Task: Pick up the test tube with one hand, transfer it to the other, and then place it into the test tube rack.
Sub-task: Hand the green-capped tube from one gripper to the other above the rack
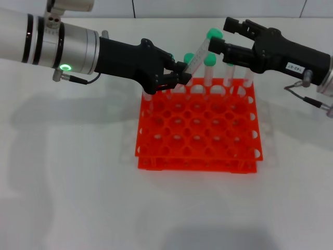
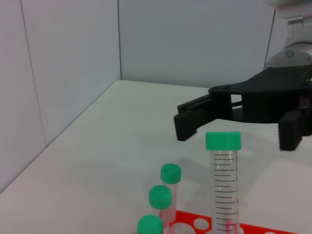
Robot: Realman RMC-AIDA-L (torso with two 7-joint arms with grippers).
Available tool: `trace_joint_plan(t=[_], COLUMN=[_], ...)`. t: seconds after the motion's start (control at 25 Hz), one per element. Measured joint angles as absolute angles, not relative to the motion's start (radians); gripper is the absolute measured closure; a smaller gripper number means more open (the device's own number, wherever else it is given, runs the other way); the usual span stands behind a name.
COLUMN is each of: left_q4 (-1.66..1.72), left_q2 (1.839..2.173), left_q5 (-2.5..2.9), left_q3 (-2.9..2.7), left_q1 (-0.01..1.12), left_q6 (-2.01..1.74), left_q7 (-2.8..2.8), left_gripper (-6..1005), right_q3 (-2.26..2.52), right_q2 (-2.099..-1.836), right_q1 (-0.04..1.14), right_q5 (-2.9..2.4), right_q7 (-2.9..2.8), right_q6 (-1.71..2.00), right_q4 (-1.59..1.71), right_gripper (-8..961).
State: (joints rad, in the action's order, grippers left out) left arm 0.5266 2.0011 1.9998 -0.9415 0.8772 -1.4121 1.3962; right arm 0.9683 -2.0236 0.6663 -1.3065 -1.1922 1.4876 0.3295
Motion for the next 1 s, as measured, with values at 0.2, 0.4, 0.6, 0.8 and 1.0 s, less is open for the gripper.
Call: trace_joint_plan(t=[0.2,0.4,0.6,0.8,1.0], left_q4=[0.526,0.526,0.526,0.526,0.526], left_q2=[2.002,2.005,2.008,2.012,2.013], left_q5=[1.999,1.998,1.998,1.997,1.996], left_q3=[-0.942,-0.941,-0.94,-0.941,-0.941], left_q1=[0.871,0.871,0.868,0.869,0.869], left_q6=[-1.41,-1.408,-1.408,-1.408,-1.408], left_q7=[1.393,1.391,1.391,1.391,1.391], left_gripper=[755,751,748,745,741], right_q3=[0.972,0.984,1.005,1.012,1.012], right_q2=[-2.027,-2.028,-2.028,-2.029,-2.029], right_q1=[0.677,0.684,0.69,0.698,0.706], right_q5=[-1.234,-1.213,-1.213,-1.213,-1.212], right_q7=[-1.112,-1.084,-1.054,-1.036,-1.016], right_q6=[1.506,1.522,1.517,1.516,1.517], right_q4=[0.265,0.232,0.216,0.198,0.179], right_gripper=[106,106,107,107,108])
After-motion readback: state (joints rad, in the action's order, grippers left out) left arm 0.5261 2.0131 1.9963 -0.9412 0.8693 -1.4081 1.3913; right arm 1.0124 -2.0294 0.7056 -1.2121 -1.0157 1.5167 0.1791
